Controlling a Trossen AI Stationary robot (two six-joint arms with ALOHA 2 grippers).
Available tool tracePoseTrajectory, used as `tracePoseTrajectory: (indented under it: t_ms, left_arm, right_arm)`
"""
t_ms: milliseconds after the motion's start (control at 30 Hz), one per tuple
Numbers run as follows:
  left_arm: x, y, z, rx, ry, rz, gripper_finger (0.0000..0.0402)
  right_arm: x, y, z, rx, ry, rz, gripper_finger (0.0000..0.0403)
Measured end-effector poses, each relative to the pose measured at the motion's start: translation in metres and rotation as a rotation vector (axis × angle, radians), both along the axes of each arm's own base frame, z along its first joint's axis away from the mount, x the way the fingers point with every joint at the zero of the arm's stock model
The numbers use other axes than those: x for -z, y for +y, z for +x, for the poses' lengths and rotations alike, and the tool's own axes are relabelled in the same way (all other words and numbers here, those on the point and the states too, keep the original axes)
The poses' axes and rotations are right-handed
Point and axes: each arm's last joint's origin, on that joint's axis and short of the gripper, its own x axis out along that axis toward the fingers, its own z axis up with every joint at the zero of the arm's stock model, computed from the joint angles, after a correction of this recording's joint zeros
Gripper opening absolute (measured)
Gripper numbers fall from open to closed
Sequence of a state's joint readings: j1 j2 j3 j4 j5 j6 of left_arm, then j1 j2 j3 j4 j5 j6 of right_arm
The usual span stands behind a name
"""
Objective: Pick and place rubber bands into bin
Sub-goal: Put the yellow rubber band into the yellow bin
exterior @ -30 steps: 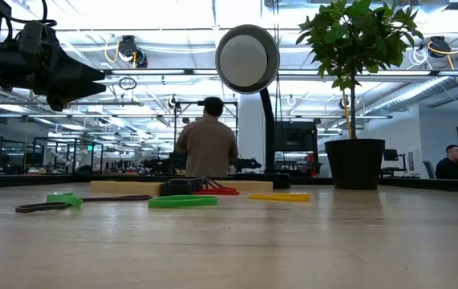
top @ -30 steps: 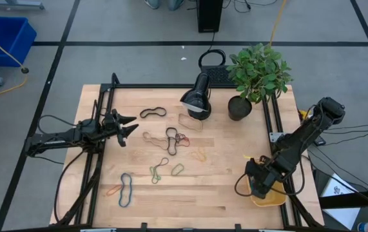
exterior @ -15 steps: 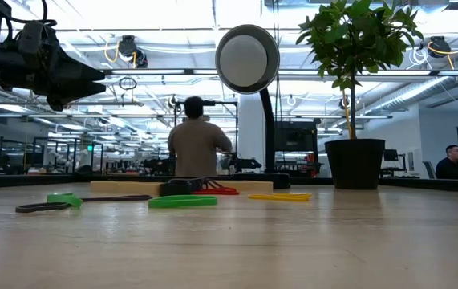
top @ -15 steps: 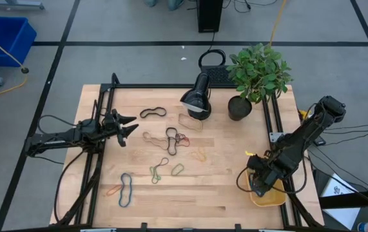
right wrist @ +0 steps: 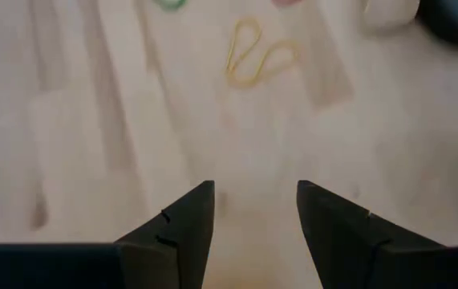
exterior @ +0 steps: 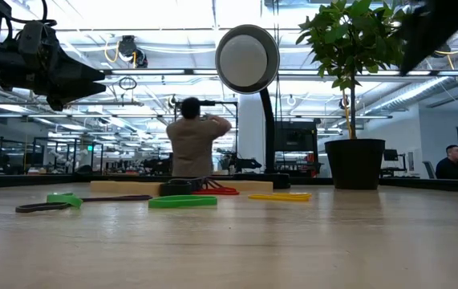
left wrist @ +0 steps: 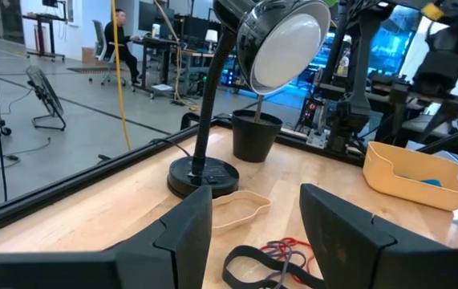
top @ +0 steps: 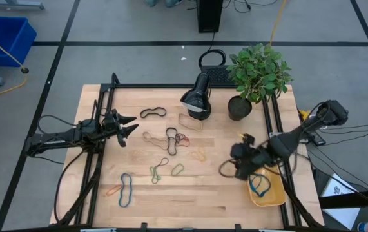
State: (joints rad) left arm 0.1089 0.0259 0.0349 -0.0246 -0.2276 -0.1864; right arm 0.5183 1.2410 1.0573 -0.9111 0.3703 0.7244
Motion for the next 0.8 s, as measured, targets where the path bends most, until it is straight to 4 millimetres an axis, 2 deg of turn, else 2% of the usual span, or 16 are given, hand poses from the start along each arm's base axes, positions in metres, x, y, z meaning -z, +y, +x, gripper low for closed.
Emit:
tracePoseTrajectory:
  t_ms: [167,300,567,700,800]
  left_arm:
    - [0.0,0.0,0.0,0.0,0.0,0.0,0.0196]
    - [0.0,0.0,0.0,0.0,0.001,0.0,0.0196]
    - [0.0,0.0,0.0,0.0,0.0,0.0,0.0196]
    - [0.0,0.0,0.0,0.0,0.009,0.026,0.0196]
    - [0.0,0.0,0.0,0.001,0.018,0.051,0.0196]
  right_arm:
    - [-0.002,-0.024,0.031,-0.022,-0.102,-0.045,0.0175]
    - [-0.01,-0.038,0.05,-0.043,-0.243,-0.072,0.0173]
    - [-0.019,-0.058,0.064,-0.083,-0.342,-0.124,0.0175]
    - [-0.019,-0.061,0.067,-0.247,-0.338,-0.118,0.0172]
    - [-0.014,-0.059,0.077,-0.355,-0.352,-0.159,0.0166]
